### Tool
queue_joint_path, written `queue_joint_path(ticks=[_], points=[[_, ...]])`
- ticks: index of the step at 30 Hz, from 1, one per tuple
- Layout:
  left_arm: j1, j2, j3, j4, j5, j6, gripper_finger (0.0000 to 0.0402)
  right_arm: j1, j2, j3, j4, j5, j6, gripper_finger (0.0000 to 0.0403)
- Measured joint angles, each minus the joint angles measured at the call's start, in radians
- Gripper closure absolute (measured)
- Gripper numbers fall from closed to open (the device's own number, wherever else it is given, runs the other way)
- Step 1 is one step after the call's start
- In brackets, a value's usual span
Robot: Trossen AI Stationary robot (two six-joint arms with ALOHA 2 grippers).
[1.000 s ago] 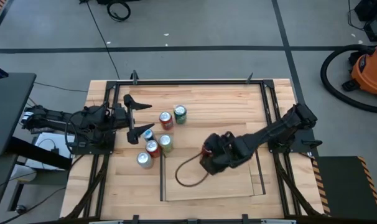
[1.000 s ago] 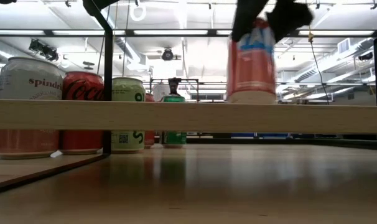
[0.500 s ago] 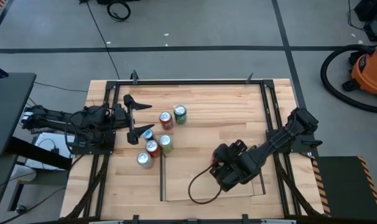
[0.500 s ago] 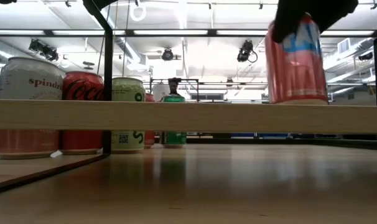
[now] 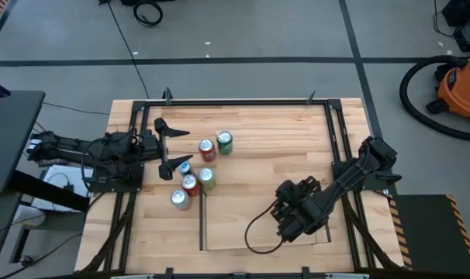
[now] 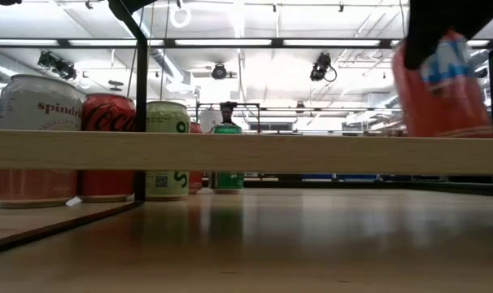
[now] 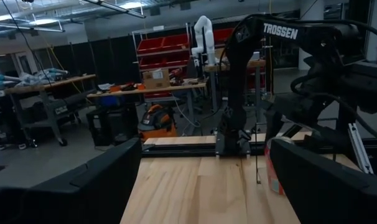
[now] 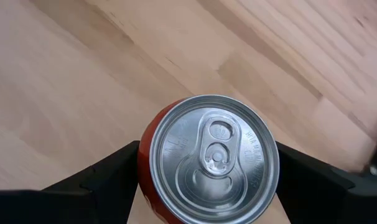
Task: Place canned beverage on shelf
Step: Put the bottom red soda can on the shelf
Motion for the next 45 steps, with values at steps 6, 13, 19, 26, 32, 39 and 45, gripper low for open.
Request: queue_joint_path(ticks=[6, 13, 19, 26, 32, 39, 45], points=[[0.000, 0.000, 0.000, -0.002, 0.000, -0.004, 0.0033, 0.050, 0.000, 0.000, -0.096, -0.002, 0.130, 0.0073], [0.000, 0.000, 0.000, 0.000, 0.000, -0.003, 0.0033, 0.087, 0.000, 0.000, -0.106, 0.011, 0.185, 0.0072], [0.000, 0.000, 0.000, 0.000, 0.000, -0.003, 0.0033, 0.089, -0.002, -0.007, -0.103, 0.068, 0.217, 0.0072], [0.000, 0.000, 0.000, 0.000, 0.000, -0.003, 0.0033, 0.099, -0.005, -0.060, -0.069, 0.034, 0.241, 0.0071], [0.000, 0.000, 0.000, 0.004, 0.000, -0.002, 0.0033, 0.119, -0.069, -0.106, -0.028, 0.070, 0.253, 0.0071], [0.000, 0.000, 0.000, 0.003, 0.000, 0.001, 0.0033, 0.134, -0.105, -0.182, 0.032, 0.119, 0.272, 0.0071], [0.000, 0.000, 0.000, 0.003, 0.000, 0.001, 0.0033, 0.135, -0.107, -0.208, 0.057, 0.122, 0.256, 0.0071]])
